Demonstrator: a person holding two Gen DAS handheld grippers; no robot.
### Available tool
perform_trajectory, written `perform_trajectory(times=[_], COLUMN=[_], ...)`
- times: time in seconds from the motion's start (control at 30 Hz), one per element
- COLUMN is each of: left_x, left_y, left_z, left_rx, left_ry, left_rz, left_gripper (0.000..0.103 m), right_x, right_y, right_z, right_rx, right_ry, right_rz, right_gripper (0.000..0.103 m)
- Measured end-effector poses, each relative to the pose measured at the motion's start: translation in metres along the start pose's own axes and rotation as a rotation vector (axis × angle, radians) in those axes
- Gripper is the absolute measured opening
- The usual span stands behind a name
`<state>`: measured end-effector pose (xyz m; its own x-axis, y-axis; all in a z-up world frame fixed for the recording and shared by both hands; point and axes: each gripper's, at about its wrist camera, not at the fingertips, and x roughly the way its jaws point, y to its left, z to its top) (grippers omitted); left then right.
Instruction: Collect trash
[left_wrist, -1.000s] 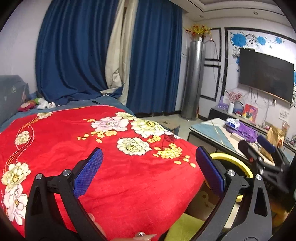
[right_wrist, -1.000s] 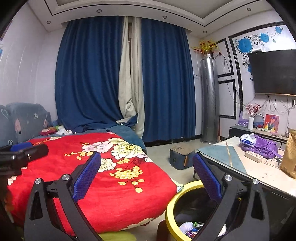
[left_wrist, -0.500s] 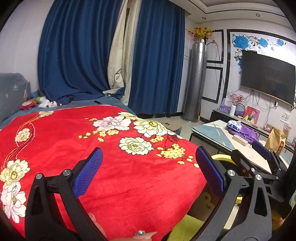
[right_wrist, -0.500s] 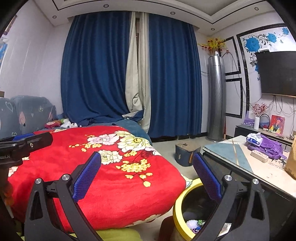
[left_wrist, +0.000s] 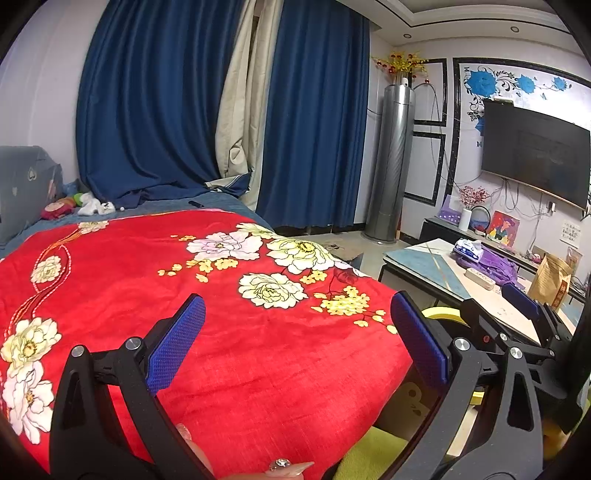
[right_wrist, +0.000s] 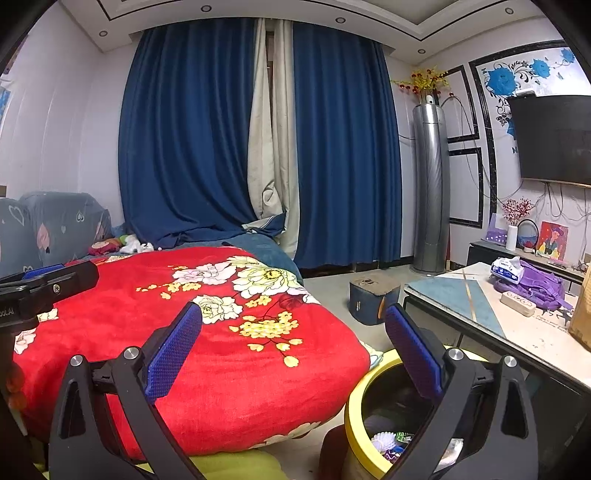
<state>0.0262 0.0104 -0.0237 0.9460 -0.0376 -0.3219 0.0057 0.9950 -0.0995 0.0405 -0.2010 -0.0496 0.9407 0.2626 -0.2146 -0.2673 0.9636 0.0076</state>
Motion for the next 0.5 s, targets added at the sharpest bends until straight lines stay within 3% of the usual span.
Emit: perform_trajectory(times=[0.5], left_x=[-0.001], left_y=[0.0002], left_z=[0.0024], left_rx=[0.005], left_ry=[-0.007], left_rz=[-0.002], left_gripper=[0.092], right_x=[-0.001], right_y=[-0.0027], right_z=[0.0011], right_rx=[0.014], right_ry=[-0.008], right_rz=[-0.018], right_gripper=[0.097])
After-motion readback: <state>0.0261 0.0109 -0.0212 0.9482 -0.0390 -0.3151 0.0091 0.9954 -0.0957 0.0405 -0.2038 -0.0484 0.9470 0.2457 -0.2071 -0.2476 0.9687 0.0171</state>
